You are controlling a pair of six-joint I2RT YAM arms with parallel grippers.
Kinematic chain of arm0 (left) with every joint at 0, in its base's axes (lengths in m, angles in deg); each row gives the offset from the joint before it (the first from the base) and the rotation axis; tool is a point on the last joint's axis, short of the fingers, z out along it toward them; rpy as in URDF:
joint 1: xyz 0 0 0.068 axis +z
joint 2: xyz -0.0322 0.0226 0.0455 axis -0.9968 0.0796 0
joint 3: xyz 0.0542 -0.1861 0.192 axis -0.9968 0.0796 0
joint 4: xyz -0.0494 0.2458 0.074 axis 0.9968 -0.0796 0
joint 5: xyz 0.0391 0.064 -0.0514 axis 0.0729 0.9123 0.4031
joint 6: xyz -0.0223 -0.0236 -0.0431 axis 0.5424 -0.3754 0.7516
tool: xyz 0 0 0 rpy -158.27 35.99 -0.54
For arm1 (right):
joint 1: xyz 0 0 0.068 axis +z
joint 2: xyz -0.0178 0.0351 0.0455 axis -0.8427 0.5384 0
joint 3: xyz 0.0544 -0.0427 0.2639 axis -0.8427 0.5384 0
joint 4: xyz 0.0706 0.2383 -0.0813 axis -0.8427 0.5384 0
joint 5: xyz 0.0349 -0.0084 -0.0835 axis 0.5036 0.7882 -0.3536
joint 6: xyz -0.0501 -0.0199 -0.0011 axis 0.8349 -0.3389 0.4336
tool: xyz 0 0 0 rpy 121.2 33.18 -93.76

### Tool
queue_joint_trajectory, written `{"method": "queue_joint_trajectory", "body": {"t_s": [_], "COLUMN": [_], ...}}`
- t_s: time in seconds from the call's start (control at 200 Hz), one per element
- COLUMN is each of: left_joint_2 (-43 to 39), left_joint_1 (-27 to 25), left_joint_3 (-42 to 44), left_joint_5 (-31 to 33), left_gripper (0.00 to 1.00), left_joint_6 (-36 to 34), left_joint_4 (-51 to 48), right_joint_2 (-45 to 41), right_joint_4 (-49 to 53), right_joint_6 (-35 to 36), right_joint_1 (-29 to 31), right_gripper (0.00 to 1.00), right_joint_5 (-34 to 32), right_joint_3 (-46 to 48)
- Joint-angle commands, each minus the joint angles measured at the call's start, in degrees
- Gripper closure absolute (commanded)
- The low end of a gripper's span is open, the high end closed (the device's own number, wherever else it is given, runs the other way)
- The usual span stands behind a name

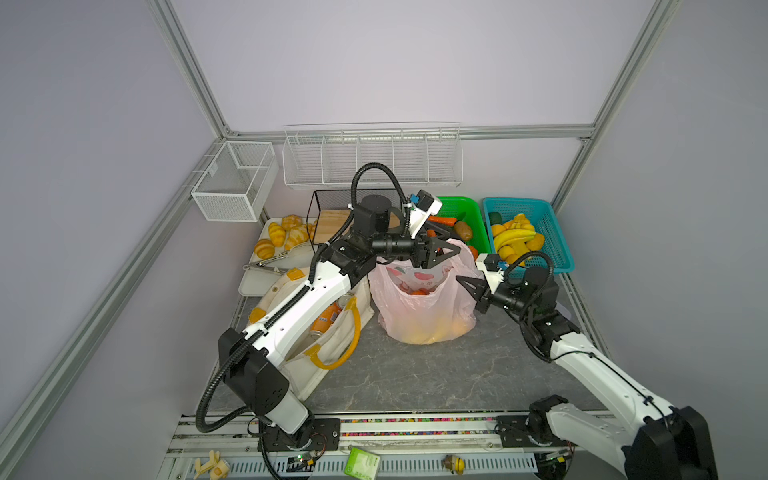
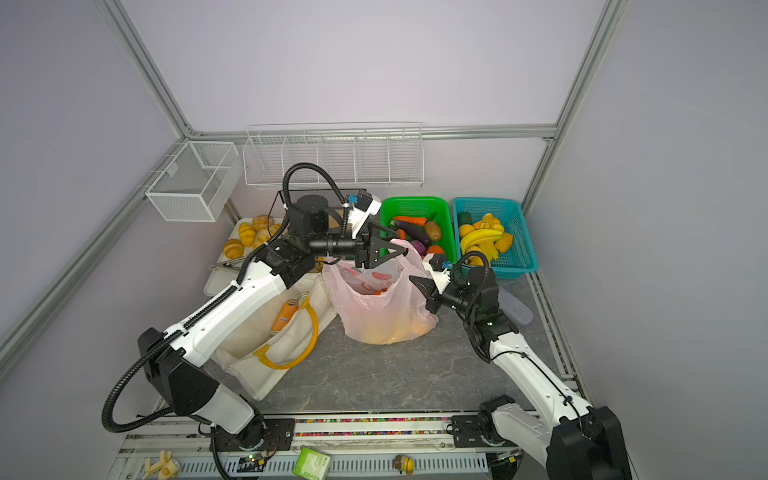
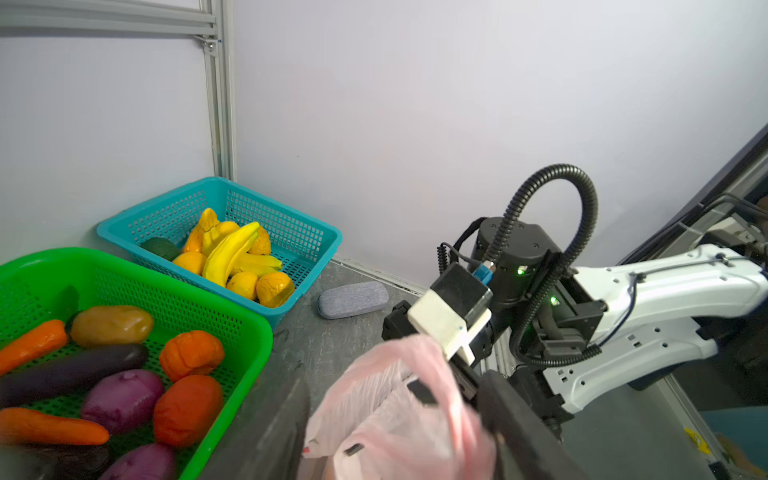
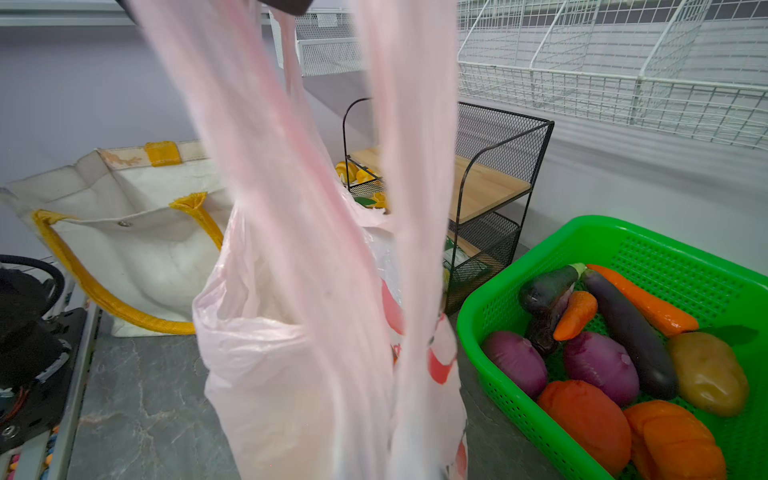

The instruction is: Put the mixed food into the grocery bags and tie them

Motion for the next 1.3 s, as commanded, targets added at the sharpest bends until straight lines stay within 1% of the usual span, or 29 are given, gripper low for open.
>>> {"method": "queue_joint_trajectory", "body": {"t_s": [0.0, 0.125, 0.23, 0.34, 0.435, 0.525, 0.59, 0.65, 0.79, 0.92, 0.97, 1.03, 1.055, 1.065, 1.085, 1.12, 1.145, 1.23, 1.245, 1.26, 1.295], "left_joint_2": [-1.82, 0.86, 3.37, 5.48, 7.25, 8.39, 8.73, 9.04, 9.68, 8.53, 8.02, 7.59, 7.35, 7.27, 7.04, 6.68, 6.28, 4.81, 4.56, 4.3, 3.62], "left_joint_1": [1.06, 1.06, 0.3, -1.58, -2.7, -3.07, -3.38, -3.75, -4.3, -4.54, -4.65, -4.66, -4.7, -4.73, -4.81, -4.98, -5.16, -5.77, -5.84, -5.92, -6.21], "left_joint_3": [-1.33, -6.17, -10.1, -13.15, -15.26, -16.25, -16.32, -16.25, -15.99, -12.44, -11.05, -9.84, -9.35, -9.16, -8.72, -7.66, -6.63, -2.49, -1.8, -1.18, 0.11], "left_joint_5": [-3.88, -6.7, -8.16, -7.94, -7.0, -6.4, -6.62, -6.77, -6.61, -6.55, -6.23, -5.11, -4.49, -4.24, -3.57, -1.62, -0.08, 4.0, 4.57, 5.09, 6.51], "left_gripper": [0.27, 0.24, 0.24, 0.24, 0.28, 0.36, 0.39, 0.44, 0.63, 0.69, 0.77, 0.93, 0.99, 1.0, 1.0, 1.0, 1.0, 1.0, 1.0, 1.0, 1.0], "left_joint_6": [-16.39, -26.75, -32.96, -37.1, -38.67, -37.7, -36.33, -35.54, -33.24, -29.09, -27.94, -25.32, -24.17, -23.64, -22.45, -19.75, -17.47, -8.96, -7.77, -6.44, -3.51], "left_joint_4": [-5.83, -14.3, -19.98, -22.99, -24.3, -22.7, -20.59, -19.22, -17.63, -11.47, -9.23, -6.69, -5.82, -5.46, -4.71, -2.98, -1.23, 5.12, 6.02, 6.83, 8.55], "right_joint_2": [-1.64, -1.56, -1.22, -0.86, -0.77, -0.77, -0.77, -0.86, -0.92, -0.44, -0.16, -0.13, -0.3, -0.41, -0.62, -1.14, -1.61, -3.3, -3.56, -3.85, -4.6], "right_joint_4": [1.63, 3.74, 4.79, 5.5, 5.76, 6.46, 7.05, 7.28, 7.89, 8.47, 8.67, 8.93, 8.96, 8.97, 8.93, 8.75, 8.61, 7.5, 7.19, 6.79, 5.42], "right_joint_6": [-0.69, -0.29, 0.02, 0.41, 0.46, 0.83, 1.07, 1.22, 1.42, 1.71, 1.62, 1.55, 1.4, 1.29, 1.05, 0.57, 0.41, 0.48, 0.63, 0.61, 0.73], "right_joint_1": [-0.59, -0.68, -0.68, -0.74, -0.78, -0.79, -0.79, -0.81, -0.82, -0.84, -0.79, -0.79, -0.78, -0.82, -0.78, -0.75, -0.37, 1.65, 2.09, 2.63, 3.96], "right_gripper": [0.94, 0.94, 0.94, 0.94, 0.94, 0.94, 0.94, 0.94, 0.94, 0.94, 0.94, 0.93, 0.89, 0.85, 0.78, 0.63, 0.54, 0.33, 0.24, 0.19, 0.12], "right_joint_5": [4.2, 5.11, 5.51, 5.65, 5.72, 5.64, 5.51, 5.36, 4.93, 4.8, 4.73, 4.15, 3.56, 3.38, 2.7, 1.24, 0.02, -6.76, -8.12, -9.78, -13.3], "right_joint_3": [-1.92, -2.72, -3.26, -3.43, -3.44, -3.44, -3.46, -3.29, -3.25, -3.53, -3.72, -3.91, -3.95, -3.94, -3.9, -3.81, -3.7, -3.28, -3.23, -3.04, -2.39]}}
